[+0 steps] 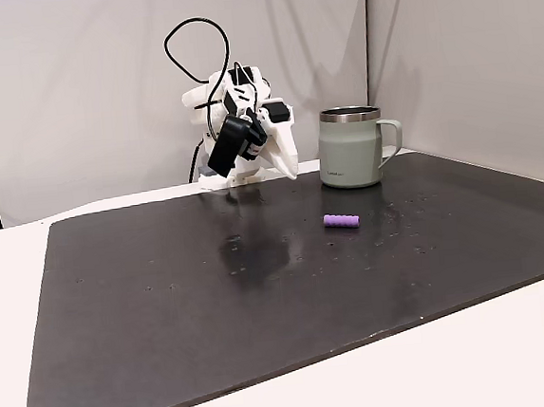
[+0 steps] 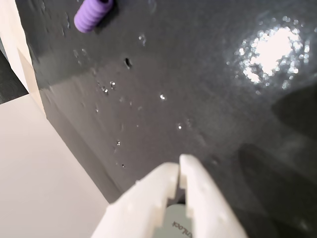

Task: Grasp a pengrip and put it in the cup.

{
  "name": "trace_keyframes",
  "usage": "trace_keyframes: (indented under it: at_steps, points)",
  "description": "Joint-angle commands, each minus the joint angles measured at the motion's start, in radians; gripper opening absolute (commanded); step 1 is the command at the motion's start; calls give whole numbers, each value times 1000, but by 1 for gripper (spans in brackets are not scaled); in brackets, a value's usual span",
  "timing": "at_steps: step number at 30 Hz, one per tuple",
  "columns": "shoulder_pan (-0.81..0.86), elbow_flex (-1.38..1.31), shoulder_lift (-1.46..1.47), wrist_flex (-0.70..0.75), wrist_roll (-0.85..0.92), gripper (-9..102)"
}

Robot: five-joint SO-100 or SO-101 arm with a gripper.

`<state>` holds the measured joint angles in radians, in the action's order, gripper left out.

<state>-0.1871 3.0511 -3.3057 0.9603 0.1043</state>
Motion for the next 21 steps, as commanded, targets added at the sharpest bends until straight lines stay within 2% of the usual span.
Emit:
trace_keyframes:
  at_steps: [1, 13, 21]
  points:
    - [-12, -6, -9, -37, 8, 0]
    - [-21, -6, -9, -37, 21, 0]
    - [-18, -104, -6, 40, 242, 0]
